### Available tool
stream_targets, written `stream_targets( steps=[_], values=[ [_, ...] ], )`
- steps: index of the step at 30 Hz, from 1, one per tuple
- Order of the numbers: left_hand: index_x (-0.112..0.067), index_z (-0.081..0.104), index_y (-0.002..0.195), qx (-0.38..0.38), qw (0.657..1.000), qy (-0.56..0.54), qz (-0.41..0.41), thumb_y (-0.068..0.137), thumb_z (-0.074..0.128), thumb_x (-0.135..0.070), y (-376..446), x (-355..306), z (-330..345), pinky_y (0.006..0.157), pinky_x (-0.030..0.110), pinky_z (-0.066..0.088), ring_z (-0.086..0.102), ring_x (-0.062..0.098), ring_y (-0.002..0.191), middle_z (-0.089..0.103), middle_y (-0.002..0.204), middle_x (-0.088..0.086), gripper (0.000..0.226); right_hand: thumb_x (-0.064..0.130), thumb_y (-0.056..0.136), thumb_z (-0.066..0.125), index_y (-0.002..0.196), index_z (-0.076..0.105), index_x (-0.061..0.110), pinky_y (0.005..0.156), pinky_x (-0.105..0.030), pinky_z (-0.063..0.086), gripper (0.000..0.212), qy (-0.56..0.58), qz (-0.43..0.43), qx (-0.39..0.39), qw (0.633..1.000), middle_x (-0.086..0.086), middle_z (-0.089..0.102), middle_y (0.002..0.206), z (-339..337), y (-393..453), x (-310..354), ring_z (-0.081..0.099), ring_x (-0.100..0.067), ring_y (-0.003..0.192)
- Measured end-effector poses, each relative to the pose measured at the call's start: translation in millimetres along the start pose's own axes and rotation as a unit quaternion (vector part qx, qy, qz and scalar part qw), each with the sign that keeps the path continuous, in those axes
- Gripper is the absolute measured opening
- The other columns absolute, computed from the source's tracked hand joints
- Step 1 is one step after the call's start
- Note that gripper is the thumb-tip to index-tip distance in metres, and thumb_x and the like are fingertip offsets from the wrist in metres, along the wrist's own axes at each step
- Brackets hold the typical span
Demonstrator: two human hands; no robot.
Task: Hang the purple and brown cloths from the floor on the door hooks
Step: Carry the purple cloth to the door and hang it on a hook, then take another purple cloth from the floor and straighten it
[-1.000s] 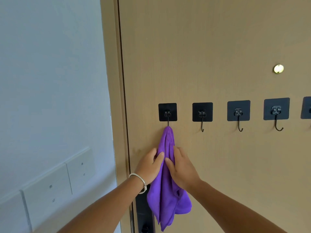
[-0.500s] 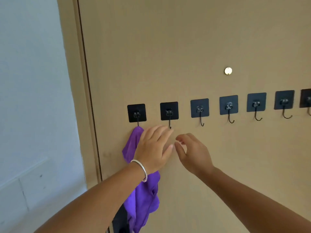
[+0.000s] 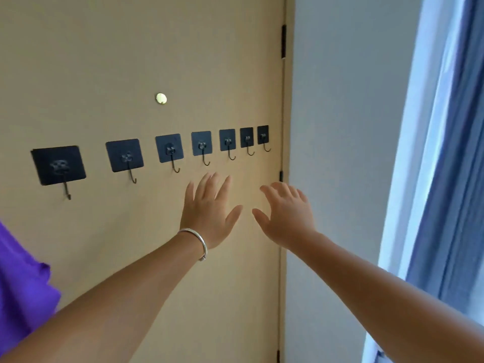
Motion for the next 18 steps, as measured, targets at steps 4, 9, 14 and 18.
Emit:
stream_targets(
  steps=[4,9,14,18],
  values=[
    [-0.023,0.013,0.151,0.011,0.994,-0.078,0.073,0.093,0.014,-0.06,3.6,-94.2,13.7,0.115,0.053,0.015,0.013,0.026,0.146,0.02,0.157,0.01,0.07,0.058,0.088,0.044,0.136,0.041,0.029,0.112,-0.045,0.027,0.056,-0.069,0.08,0.021,0.994,-0.001,0.044,0.141,-31.1,-58.9,-78.6,0.04,-0.024,0.13],
    [-0.023,0.018,0.151,0.02,0.968,-0.191,0.163,0.092,0.022,-0.06,-1.1,-238.7,10.4,0.115,0.052,0.012,0.013,0.025,0.145,0.022,0.157,0.009,0.07,0.057,0.088,0.045,0.136,0.041,0.027,0.113,-0.047,0.023,0.058,-0.149,0.196,0.045,0.968,-0.003,0.042,0.143,-86.1,-145.6,-174.7,0.036,-0.025,0.133],
    [-0.023,0.019,0.151,0.014,0.916,-0.301,0.265,0.092,0.027,-0.059,-24.2,-391.5,-31.5,0.114,0.052,0.013,0.016,0.025,0.145,0.023,0.156,0.007,0.07,0.058,0.086,0.047,0.136,0.042,0.026,0.11,-0.045,0.026,0.06,-0.242,0.3,0.045,0.922,-0.003,0.043,0.14,-178.2,-239.0,-255.2,0.038,-0.026,0.13],
    [-0.023,0.019,0.151,0.0,0.862,-0.371,0.346,0.091,0.028,-0.061,-53.6,-513.6,-90.8,0.115,0.053,0.013,0.019,0.025,0.144,0.025,0.155,0.007,0.072,0.058,0.085,0.049,0.136,0.043,0.025,0.107,-0.046,0.03,0.06,-0.311,0.377,0.027,0.872,-0.005,0.045,0.14,-268.1,-316.5,-298.4,0.04,-0.027,0.129]
  ],
)
Point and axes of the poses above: each hand's wrist, its own y-axis towards the middle knuckle, its own z-axis out of the palm, x = y × z, the point moved 8 cm from there along y, towards the middle knuckle
